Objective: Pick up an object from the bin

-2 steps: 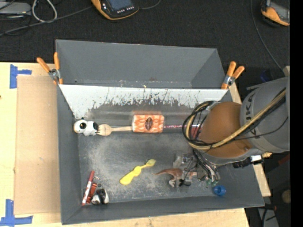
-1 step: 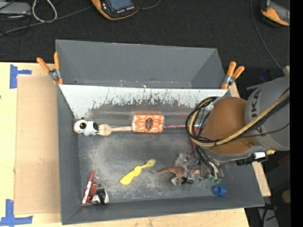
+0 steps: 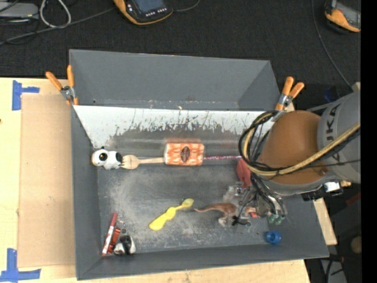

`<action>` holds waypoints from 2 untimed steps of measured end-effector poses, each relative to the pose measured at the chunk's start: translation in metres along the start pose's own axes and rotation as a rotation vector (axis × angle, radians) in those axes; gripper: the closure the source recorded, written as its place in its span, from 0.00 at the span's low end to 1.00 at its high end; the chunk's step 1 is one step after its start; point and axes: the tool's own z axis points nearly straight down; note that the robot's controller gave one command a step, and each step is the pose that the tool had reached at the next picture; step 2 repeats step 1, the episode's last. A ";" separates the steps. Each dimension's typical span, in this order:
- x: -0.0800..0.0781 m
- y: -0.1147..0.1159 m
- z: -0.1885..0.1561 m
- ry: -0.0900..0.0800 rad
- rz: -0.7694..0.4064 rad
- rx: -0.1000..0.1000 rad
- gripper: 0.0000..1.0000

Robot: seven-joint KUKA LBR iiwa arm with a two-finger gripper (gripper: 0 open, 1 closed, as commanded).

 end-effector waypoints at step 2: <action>-0.002 0.000 -0.030 -0.009 -0.002 0.000 1.00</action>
Offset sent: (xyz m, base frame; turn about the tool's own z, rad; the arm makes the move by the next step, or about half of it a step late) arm 0.0022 -0.0002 0.0847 -0.0011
